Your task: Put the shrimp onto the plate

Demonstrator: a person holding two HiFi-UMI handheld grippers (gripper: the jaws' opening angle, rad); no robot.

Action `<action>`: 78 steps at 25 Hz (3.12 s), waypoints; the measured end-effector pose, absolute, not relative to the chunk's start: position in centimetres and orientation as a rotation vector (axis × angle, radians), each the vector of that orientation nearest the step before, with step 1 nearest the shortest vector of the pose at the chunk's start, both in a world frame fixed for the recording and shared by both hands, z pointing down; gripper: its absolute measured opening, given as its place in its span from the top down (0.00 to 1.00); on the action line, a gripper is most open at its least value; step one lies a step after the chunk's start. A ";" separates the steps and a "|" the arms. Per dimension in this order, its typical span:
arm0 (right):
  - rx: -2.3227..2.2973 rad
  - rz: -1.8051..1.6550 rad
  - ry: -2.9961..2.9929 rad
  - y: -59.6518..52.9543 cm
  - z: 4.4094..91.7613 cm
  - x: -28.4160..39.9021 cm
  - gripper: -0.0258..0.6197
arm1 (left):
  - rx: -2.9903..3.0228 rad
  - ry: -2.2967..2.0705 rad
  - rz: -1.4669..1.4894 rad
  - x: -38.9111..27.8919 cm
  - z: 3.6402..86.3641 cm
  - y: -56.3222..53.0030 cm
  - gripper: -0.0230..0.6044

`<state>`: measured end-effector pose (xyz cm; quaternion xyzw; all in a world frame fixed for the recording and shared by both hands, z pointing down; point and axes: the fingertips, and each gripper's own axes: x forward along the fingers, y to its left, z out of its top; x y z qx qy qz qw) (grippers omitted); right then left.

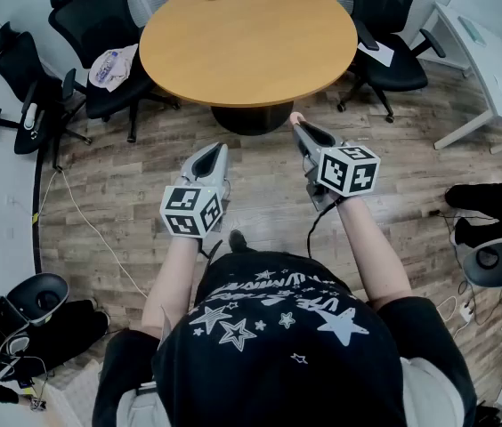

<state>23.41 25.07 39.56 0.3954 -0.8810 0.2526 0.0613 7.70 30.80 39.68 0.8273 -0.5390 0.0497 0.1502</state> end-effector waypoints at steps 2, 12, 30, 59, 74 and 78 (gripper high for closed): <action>1.181 0.766 -2.660 25.0 39.8 23.2 0.88 | 2.368 -1.548 0.146 7.5 39.8 30.4 0.96; 1.233 0.789 -2.625 23.9 40.7 22.8 0.88 | 2.362 -1.504 0.152 6.3 41.0 29.0 0.96; 1.392 0.783 -2.559 18.5 40.6 16.8 0.88 | 2.388 -1.408 0.121 -1.3 41.7 24.7 0.96; 1.257 0.856 -2.565 6.4 44.2 12.5 0.87 | 2.270 -1.504 0.144 -5.3 44.3 14.4 0.96; 1.190 0.914 -2.593 -7.0 44.5 13.4 0.87 | 2.224 -1.563 0.166 -4.4 43.7 1.8 0.96; 1.163 0.932 -2.602 -10.6 43.9 11.9 0.87 | 2.205 -1.597 0.170 -6.0 42.7 -1.5 0.96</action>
